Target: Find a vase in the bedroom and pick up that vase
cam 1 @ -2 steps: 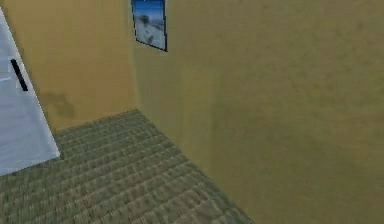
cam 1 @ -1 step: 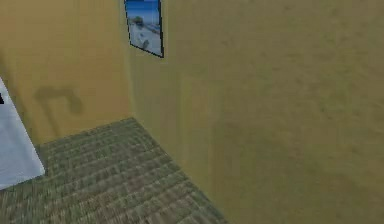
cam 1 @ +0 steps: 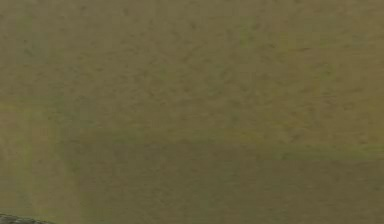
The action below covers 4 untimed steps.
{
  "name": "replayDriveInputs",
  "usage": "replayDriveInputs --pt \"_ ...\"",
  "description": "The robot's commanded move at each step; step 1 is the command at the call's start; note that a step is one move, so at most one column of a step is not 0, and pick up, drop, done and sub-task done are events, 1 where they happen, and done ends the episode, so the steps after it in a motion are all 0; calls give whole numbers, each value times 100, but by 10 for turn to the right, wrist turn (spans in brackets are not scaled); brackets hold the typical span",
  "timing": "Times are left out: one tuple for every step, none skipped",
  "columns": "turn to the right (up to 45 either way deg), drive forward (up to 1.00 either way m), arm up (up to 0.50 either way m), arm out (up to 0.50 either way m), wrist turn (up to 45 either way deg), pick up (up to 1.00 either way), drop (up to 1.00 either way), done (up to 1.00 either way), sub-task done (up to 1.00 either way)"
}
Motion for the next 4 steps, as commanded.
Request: replayDriveInputs --pt "120 0 0 0 0 0 0 0 0" --pt "0 30 0 0 0 0 0 0 0" --pt "-450 0 0 0 0 0 0 0 0" --pt "-420 0 0 0 0 0 0 0 0"
